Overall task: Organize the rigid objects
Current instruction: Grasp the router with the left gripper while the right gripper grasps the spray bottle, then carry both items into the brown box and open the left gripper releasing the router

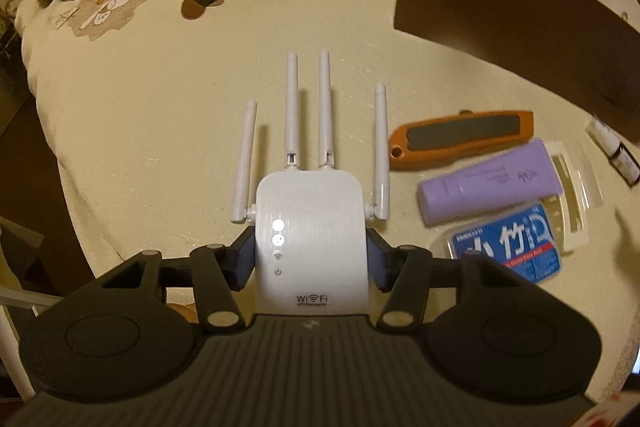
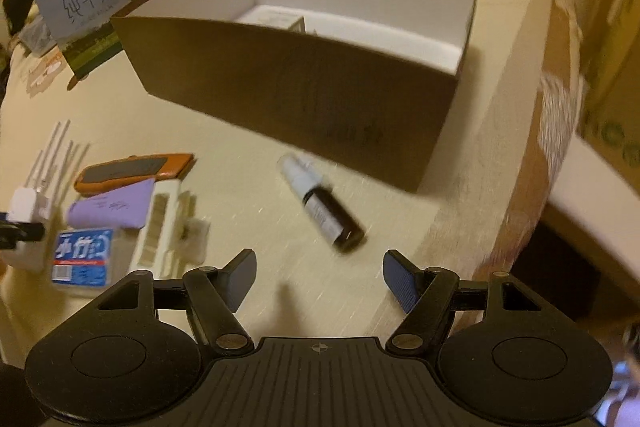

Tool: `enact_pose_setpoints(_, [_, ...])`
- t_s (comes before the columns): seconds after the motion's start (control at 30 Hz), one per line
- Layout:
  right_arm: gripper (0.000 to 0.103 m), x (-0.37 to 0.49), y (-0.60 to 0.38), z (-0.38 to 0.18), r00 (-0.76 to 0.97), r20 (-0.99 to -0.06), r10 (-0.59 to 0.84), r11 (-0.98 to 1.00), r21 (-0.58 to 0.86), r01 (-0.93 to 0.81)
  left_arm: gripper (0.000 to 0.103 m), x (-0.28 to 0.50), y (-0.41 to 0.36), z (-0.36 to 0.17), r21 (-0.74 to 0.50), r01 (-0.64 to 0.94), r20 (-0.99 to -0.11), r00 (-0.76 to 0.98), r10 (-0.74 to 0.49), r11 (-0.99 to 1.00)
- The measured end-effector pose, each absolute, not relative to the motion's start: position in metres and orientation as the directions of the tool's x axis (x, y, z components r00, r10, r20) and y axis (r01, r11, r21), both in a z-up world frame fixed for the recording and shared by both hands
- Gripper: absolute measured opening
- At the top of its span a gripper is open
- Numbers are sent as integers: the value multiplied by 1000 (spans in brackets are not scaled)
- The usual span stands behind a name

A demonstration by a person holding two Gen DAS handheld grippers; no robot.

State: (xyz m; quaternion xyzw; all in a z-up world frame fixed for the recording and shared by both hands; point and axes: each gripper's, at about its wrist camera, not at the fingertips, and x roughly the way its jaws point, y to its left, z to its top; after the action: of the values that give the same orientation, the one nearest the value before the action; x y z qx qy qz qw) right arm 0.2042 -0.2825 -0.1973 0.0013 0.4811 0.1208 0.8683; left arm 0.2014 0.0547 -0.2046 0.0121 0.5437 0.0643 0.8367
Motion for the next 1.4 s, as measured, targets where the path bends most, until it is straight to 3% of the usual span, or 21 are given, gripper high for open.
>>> enact_pose_setpoints(0.07, [67, 213, -282, -201, 518, -826, 223, 964, 108, -243, 52, 205, 56, -204, 93, -99, -910, 396, 125, 991])
enact_pose_setpoints(0.13, [62, 221, -280, -206, 520, -821, 235, 956, 98, -278, 52, 207, 56, -203, 99, -97, -906, 402, 130, 990])
enact_pose_setpoints(0.2, [49, 230, -276, -213, 508, -827, 240, 949, 89, -304, 52, 208, 55, -202, 105, -96, -904, 405, 136, 990])
enact_pose_setpoints(0.43, [39, 252, -260, -233, 465, -851, 243, 928, 63, -368, 52, 211, 53, -204, 113, -88, -905, 402, 139, 990])
enact_pose_setpoints(0.67, [21, 247, -247, -239, 448, -862, 238, 925, 59, -376, 52, 211, 55, -212, 110, -88, -919, 370, 135, 990])
enact_pose_setpoints(1.4, [20, 239, -243, -237, 443, -864, 241, 938, 91, -334, 52, 212, 54, -225, 123, -63, -915, 380, 138, 990])
